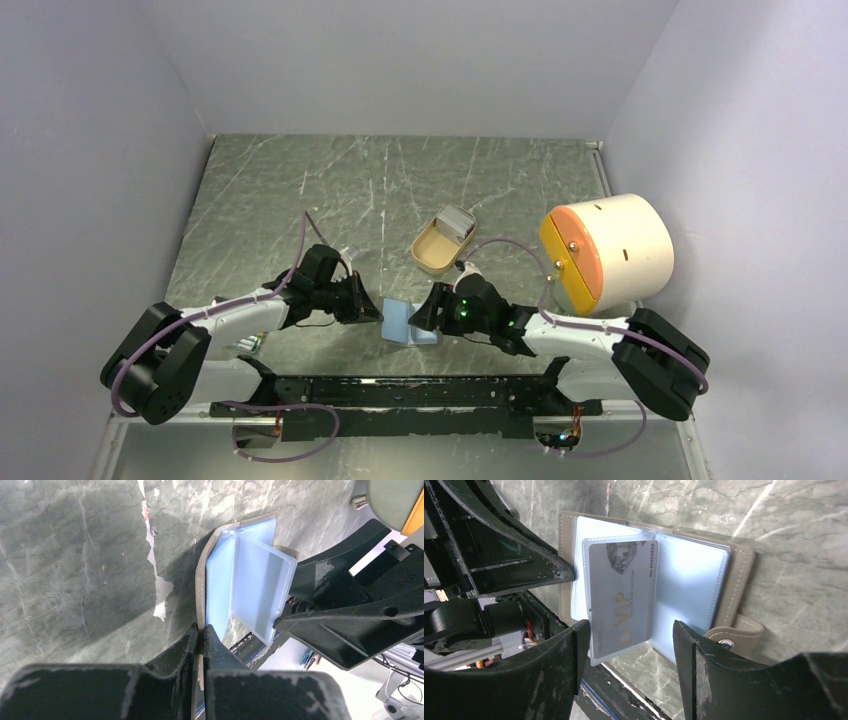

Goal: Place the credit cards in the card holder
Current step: Turn over the card slot in the card holder.

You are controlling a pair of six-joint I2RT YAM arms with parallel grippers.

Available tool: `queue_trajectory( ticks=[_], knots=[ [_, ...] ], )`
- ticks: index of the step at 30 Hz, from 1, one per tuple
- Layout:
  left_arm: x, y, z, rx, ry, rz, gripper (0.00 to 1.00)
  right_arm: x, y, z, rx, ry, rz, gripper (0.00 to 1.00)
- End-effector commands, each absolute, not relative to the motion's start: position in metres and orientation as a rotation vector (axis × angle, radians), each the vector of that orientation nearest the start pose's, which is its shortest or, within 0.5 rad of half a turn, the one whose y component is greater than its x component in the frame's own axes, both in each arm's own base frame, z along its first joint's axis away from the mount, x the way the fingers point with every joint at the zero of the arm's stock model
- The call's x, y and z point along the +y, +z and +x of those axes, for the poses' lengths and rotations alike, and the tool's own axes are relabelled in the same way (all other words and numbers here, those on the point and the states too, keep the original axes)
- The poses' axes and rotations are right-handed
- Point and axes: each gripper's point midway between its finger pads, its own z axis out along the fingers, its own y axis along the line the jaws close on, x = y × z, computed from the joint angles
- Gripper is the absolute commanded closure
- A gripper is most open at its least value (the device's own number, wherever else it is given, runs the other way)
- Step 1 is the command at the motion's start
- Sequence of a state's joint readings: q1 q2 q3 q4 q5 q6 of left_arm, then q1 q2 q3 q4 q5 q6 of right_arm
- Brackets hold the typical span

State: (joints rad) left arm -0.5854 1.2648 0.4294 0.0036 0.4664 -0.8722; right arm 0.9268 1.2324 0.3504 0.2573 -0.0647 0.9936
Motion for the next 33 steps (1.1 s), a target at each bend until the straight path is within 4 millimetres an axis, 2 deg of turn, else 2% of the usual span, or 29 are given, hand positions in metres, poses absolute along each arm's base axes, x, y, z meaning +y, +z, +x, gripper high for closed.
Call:
queue_trajectory(
  ticks=[1, 7, 14, 23, 29, 31, 33],
  knots=[
    [-0.242, 0.052, 0.177, 2.637, -1.129, -0.144, 0.91, 0.263, 0.038, 0.156, 2.470, 0.957, 0.097, 0.36],
    [-0.242, 0.052, 0.178, 2.639, -1.120, -0.148, 0.91, 0.244, 0.036, 0.159, 2.480, 0.847, 0.136, 0.36],
    [-0.242, 0.051, 0.178, 2.640, -1.119, -0.149, 0.91, 0.236, 0.038, 0.165, 2.478, 0.779, 0.139, 0.35],
    [-0.239, 0.048, 0.178, 2.646, -1.099, -0.145, 0.91, 0.237, 0.086, 0.200, 2.337, 0.678, -0.041, 0.31],
    [-0.240, 0.043, 0.178, 2.662, -1.094, -0.149, 0.91, 0.230, 0.106, 0.232, 2.270, 0.623, -0.100, 0.21],
    [-0.240, 0.042, 0.178, 2.664, -1.094, -0.147, 0.91, 0.222, 0.110, 0.246, 2.258, 0.578, -0.087, 0.15],
    [-0.241, 0.045, 0.179, 2.653, -1.099, -0.146, 0.91, 0.216, 0.117, 0.260, 2.236, 0.539, -0.077, 0.04]
  ],
)
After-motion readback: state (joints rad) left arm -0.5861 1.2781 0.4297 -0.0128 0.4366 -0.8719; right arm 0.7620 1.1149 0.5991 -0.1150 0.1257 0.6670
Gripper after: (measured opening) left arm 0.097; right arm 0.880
